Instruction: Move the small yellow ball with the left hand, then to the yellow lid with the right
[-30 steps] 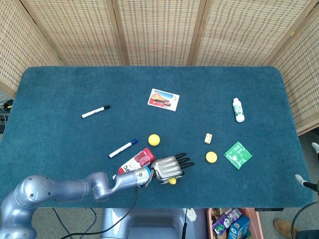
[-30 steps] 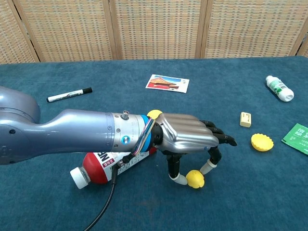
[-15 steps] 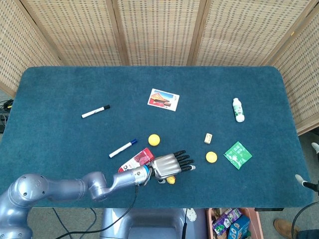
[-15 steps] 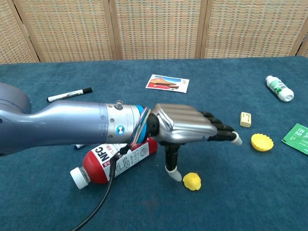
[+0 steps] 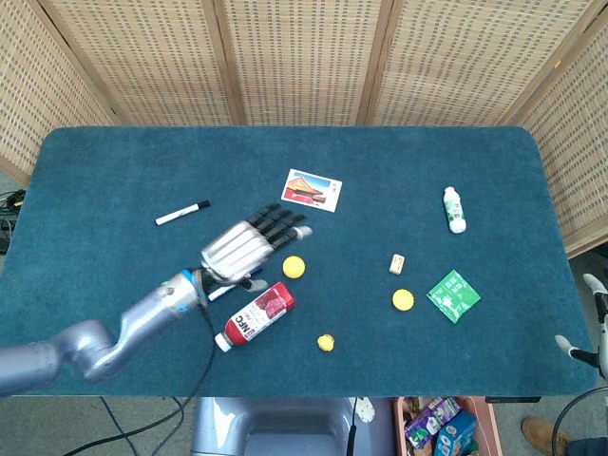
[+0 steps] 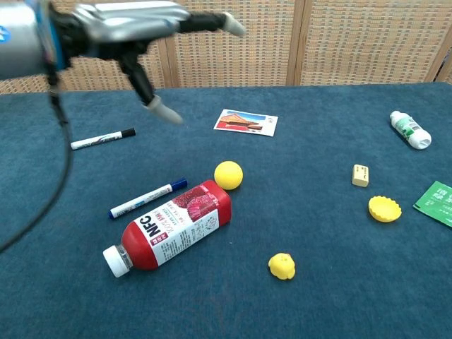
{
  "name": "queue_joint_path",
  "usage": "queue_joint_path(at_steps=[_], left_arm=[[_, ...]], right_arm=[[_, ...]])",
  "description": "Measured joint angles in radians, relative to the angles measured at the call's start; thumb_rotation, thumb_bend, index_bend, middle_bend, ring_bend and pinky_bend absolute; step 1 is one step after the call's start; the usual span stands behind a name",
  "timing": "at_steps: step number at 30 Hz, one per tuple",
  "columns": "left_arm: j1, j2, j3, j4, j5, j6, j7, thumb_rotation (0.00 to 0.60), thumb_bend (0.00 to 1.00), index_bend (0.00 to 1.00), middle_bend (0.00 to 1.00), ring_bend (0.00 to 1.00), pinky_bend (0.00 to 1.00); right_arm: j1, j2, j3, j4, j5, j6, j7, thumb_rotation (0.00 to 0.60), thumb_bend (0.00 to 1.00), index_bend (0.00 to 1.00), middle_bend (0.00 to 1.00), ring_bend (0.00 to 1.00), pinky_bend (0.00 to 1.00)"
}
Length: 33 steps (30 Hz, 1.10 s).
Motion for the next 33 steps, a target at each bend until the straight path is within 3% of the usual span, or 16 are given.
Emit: queue_joint_path(at_steps=[7,16,21,25,33], left_arm=[[0.284,0.205,0.05,-0.137,-0.147,0.254,0.047,0.6,0.0,0.0,0.0,0.0,0.0],[0.551,0.282,0.137,-0.202,-0.201,0.465,-0.01,0.6,0.0,0.0,0.0,0.0,0.0],[0.609,0.309,0.161,-0.201,-0.168,0.497,-0.066,0.6,0.0,0.0,0.0,0.0,0.0],[0.646,0.326,0.164,-0.199,-0.153,0.51,-0.105,0.6,0.0,0.0,0.0,0.0,0.0],[0.68,0.335,0.152,-0.196,-0.099,0.52,-0.123,0.6,0.0,0.0,0.0,0.0,0.0]], right_arm=[[0.03,-0.002,-0.041,-0.009,-0.094,-0.035,-0.02,0.6,0.0,0.0,0.0,0.0,0.0],[0.151,0.023,-0.106,-0.028,-0.345,-0.126,0.01,0.6,0.0,0.0,0.0,0.0,0.0],[0.252,0.031,-0.134,-0.033,-0.492,-0.189,0.043,0.6,0.0,0.01,0.0,0.0,0.0],[0.362,0.015,-0.153,-0.036,-0.608,-0.253,0.088,0.6,0.0,0.13,0.0,0.0,0.0],[0.525,-0.065,-0.129,-0.08,-0.621,-0.45,0.075,0.6,0.04,0.31,0.0,0.0,0.0]])
